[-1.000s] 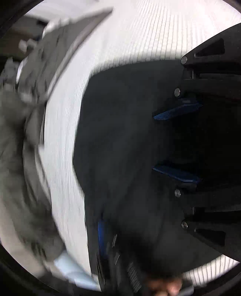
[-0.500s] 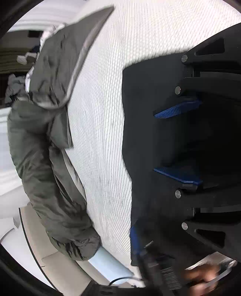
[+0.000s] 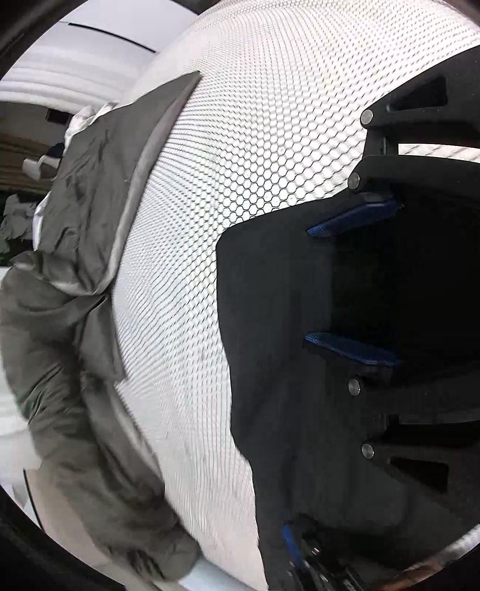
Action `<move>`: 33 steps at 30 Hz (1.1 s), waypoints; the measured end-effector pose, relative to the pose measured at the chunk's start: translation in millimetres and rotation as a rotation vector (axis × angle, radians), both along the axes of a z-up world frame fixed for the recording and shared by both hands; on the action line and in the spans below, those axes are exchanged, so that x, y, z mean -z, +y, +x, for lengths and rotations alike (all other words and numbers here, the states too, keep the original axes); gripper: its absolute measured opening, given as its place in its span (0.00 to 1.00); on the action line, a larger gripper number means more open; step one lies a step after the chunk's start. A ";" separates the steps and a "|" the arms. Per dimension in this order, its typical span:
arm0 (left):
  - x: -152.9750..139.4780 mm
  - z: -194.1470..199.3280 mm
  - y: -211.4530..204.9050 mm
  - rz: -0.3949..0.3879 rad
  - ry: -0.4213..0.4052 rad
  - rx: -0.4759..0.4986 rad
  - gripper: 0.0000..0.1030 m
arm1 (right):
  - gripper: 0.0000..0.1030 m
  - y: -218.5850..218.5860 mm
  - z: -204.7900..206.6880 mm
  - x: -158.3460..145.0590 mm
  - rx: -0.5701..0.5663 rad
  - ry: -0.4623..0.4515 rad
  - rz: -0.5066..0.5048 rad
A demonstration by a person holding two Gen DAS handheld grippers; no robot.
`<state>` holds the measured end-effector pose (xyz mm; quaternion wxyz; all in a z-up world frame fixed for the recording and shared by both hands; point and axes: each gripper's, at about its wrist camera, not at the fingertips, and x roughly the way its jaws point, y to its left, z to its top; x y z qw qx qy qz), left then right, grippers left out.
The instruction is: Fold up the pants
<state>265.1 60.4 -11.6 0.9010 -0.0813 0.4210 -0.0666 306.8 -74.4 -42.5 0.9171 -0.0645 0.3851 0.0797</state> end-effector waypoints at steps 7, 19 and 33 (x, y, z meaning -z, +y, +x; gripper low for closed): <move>16.8 -43.4 -43.6 0.093 0.008 0.147 0.75 | 0.66 38.6 -55.5 21.8 -0.316 0.114 0.136; 9.1 -67.7 -24.0 0.082 -0.008 0.099 0.74 | 0.70 -40.2 -76.6 25.2 -0.040 -0.031 -0.110; 28.6 -117.0 -55.7 0.224 -0.009 0.238 0.74 | 0.71 -47.1 -122.7 49.6 -0.180 -0.010 -0.099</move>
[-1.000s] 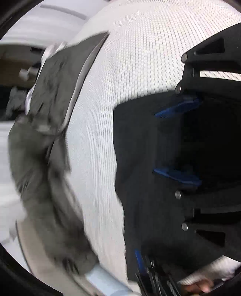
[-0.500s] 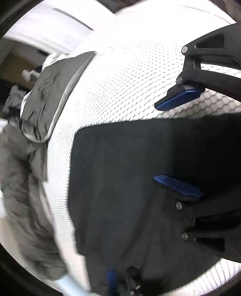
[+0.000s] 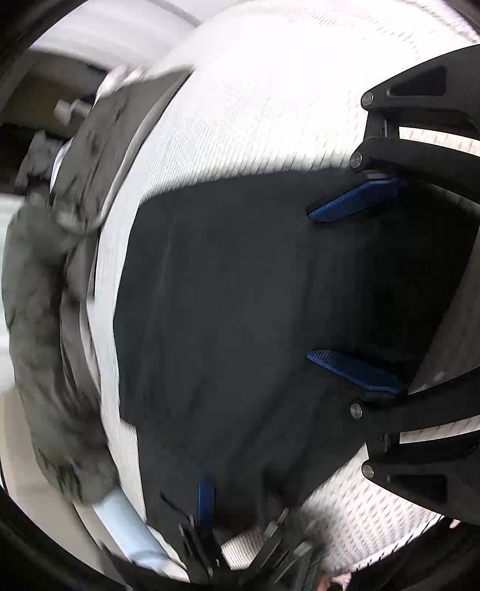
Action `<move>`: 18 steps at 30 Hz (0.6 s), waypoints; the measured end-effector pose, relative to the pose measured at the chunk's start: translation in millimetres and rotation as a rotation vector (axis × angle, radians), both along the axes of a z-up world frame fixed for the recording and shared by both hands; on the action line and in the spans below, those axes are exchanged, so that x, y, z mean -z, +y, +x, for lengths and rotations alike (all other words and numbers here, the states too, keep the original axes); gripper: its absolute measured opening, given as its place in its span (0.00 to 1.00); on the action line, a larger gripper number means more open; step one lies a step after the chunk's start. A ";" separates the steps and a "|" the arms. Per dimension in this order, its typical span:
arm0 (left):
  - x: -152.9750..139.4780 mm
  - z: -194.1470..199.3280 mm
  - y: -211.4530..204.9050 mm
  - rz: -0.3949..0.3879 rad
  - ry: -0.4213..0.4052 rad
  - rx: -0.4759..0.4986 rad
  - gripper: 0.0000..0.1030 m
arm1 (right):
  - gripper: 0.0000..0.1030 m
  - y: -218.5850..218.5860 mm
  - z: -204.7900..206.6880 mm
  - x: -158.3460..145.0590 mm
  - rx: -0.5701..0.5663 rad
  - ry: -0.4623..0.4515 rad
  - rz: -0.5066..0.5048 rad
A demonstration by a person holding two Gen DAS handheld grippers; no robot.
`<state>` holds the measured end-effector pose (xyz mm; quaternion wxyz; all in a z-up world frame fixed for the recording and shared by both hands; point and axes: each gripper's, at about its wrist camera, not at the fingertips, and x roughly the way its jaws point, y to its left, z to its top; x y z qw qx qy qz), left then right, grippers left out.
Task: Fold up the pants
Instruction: 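Grasp the black pants waistband with the left gripper and lift it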
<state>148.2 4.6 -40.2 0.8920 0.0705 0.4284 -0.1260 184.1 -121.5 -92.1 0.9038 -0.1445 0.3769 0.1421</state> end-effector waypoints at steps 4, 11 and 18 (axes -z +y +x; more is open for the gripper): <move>4.8 -2.8 27.3 -0.024 0.027 -0.085 0.78 | 0.77 -38.2 -4.9 0.9 0.062 0.016 0.074; -19.0 -40.9 82.5 -0.164 -0.036 -0.302 0.81 | 0.84 -28.5 -9.7 -42.6 -0.007 -0.097 0.192; -21.6 -114.7 196.4 -0.401 -0.092 -0.698 0.99 | 0.93 -26.7 -16.1 -44.6 -0.023 -0.060 0.310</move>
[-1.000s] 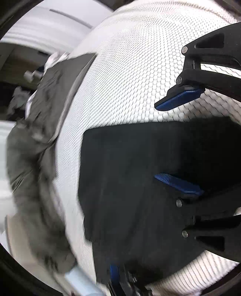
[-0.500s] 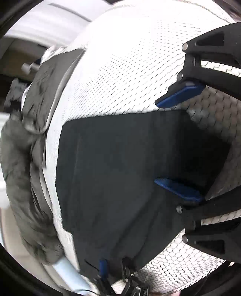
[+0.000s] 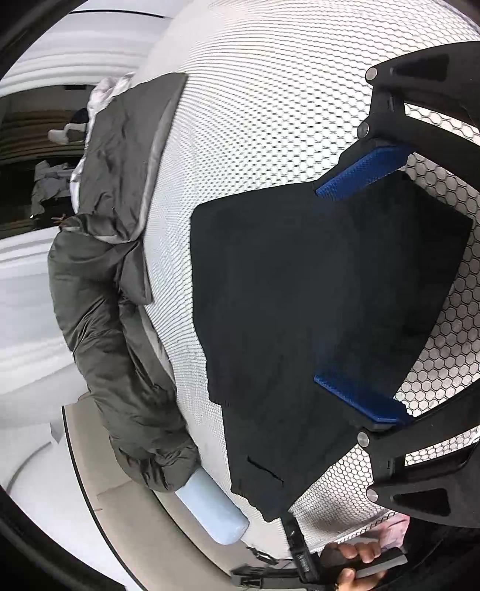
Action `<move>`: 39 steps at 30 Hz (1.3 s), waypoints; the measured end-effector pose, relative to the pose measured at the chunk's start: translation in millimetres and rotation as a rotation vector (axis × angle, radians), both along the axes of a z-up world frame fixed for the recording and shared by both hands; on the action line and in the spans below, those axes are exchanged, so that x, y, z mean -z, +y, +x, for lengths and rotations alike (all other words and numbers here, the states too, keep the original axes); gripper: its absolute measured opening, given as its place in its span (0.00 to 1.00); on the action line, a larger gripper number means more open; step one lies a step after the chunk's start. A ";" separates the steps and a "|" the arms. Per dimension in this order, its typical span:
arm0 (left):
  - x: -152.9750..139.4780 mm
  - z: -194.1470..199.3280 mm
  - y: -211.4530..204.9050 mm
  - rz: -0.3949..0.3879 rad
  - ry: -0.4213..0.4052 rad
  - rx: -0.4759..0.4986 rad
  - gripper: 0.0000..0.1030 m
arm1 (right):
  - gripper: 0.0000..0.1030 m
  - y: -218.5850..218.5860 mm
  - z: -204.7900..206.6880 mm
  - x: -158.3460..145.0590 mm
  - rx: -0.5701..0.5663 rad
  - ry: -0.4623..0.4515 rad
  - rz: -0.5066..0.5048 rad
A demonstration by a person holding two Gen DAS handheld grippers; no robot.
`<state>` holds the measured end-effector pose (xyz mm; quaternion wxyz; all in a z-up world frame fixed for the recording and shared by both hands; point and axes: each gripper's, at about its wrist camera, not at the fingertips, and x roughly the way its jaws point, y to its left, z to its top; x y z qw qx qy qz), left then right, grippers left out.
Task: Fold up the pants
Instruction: 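Grasp the black pants waistband with the left gripper and lift it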
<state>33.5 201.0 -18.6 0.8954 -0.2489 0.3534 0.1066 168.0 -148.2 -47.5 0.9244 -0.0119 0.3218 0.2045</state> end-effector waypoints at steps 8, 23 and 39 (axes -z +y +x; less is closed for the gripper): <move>34.0 20.4 91.8 -0.225 -0.046 -0.264 0.86 | 0.93 -1.9 -16.3 -4.0 0.008 -0.019 -0.002; -104.0 76.6 -68.4 0.169 -0.282 0.061 0.01 | 0.93 -30.5 -10.9 -12.0 0.089 -0.033 0.044; -39.5 120.1 -244.4 0.013 -0.155 0.704 0.87 | 0.93 -120.9 -2.8 -15.5 0.311 0.021 0.151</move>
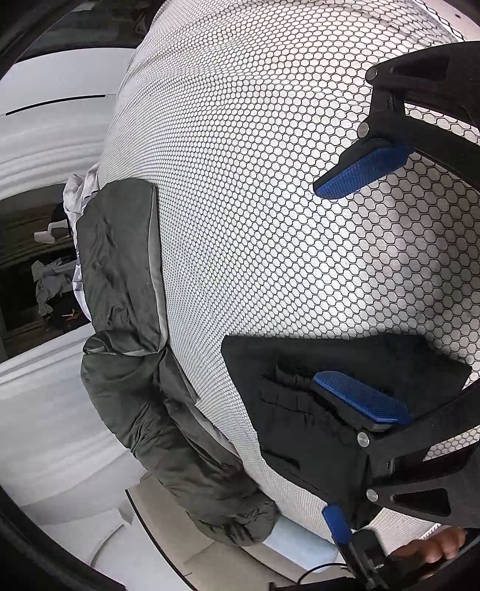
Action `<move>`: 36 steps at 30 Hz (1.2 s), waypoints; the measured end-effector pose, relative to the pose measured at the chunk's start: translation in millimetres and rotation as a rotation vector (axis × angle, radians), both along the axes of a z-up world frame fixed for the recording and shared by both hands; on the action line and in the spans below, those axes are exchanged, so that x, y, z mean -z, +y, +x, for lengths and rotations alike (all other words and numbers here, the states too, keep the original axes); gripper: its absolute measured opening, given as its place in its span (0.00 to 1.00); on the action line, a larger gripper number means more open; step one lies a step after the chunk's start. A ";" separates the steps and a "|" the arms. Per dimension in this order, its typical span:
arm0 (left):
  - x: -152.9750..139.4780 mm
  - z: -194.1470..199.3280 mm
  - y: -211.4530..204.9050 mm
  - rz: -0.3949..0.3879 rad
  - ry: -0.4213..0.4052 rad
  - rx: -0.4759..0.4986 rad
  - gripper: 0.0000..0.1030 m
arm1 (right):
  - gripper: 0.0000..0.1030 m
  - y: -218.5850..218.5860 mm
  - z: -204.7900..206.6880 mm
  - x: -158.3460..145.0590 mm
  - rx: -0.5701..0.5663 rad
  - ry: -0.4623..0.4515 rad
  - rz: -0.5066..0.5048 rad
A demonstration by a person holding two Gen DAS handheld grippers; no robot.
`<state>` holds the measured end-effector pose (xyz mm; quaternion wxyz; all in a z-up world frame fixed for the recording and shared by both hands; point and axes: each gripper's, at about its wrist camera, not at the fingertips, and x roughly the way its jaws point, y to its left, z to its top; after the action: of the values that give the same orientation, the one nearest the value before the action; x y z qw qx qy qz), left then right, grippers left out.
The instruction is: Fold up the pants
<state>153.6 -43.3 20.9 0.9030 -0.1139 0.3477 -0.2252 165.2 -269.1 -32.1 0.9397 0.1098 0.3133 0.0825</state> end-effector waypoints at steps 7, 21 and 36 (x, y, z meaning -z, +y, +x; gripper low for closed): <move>39.6 21.9 116.4 0.081 0.033 -0.367 0.87 | 0.93 44.5 0.3 0.3 -0.179 0.009 0.039; 79.1 22.3 175.8 0.249 0.171 -0.447 0.85 | 0.93 119.4 31.5 21.2 -0.330 0.174 0.115; 82.6 25.3 153.4 0.315 0.197 -0.301 0.89 | 0.16 140.5 27.5 0.3 -0.423 0.110 0.117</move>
<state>178.9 110.0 -61.7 0.8948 -0.0435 0.4440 -0.0187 192.6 -128.6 -32.3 0.8750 0.1005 0.3747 0.2897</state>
